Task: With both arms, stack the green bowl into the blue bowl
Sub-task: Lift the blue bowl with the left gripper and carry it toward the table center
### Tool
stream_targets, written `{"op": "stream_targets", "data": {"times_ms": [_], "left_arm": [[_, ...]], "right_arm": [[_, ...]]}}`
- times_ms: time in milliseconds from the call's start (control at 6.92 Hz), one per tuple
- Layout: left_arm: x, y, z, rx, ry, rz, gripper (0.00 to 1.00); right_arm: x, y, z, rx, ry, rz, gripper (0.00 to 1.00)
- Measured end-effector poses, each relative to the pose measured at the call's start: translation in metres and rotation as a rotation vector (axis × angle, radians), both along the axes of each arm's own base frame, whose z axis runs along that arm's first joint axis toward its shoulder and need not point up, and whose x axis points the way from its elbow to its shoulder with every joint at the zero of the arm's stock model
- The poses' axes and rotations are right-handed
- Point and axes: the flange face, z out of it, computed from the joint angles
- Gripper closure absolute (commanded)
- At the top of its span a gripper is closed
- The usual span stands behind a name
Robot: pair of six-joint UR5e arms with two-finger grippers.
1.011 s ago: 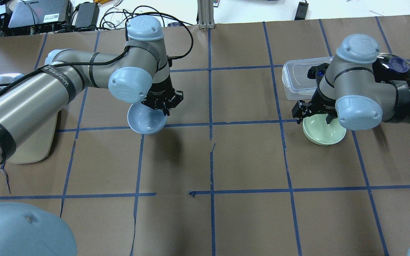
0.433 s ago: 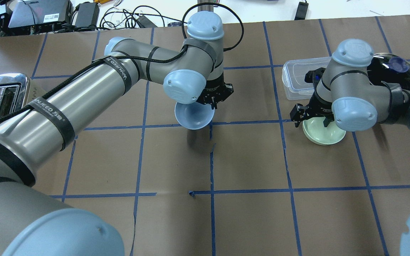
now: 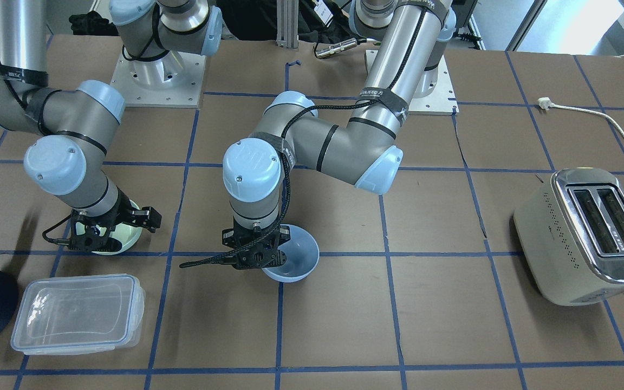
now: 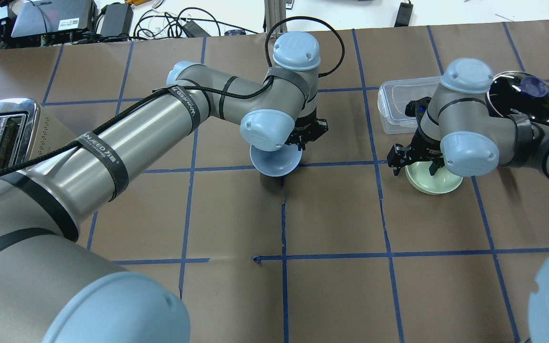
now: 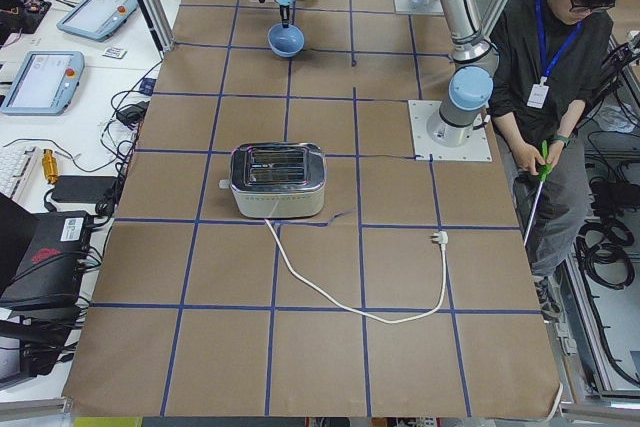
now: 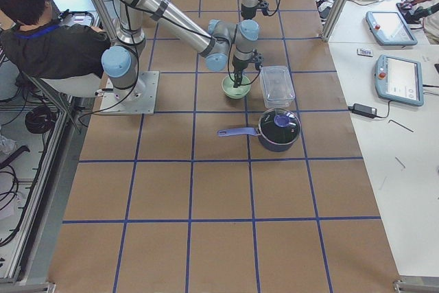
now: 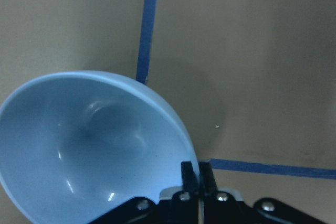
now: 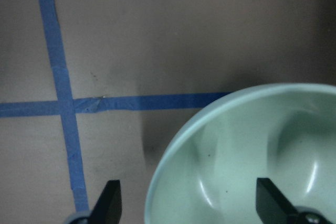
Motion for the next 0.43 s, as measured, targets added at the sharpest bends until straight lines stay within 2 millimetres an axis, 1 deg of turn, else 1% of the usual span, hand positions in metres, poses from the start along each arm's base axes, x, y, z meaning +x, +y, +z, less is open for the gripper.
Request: {"op": "stream_targets", "data": {"times_ms": [289, 433], "left_arm": [[-0.002, 0.003, 0.0, 0.001, -0.001, -0.005, 0.0], [-0.002, 0.004, 0.013, -0.022, -0.002, -0.003, 0.0]], "right_arm": [[0.0, -0.001, 0.001, 0.002, -0.001, 0.002, 1.0], [0.0, -0.003, 0.005, -0.006, 0.001, 0.002, 1.0]]}}
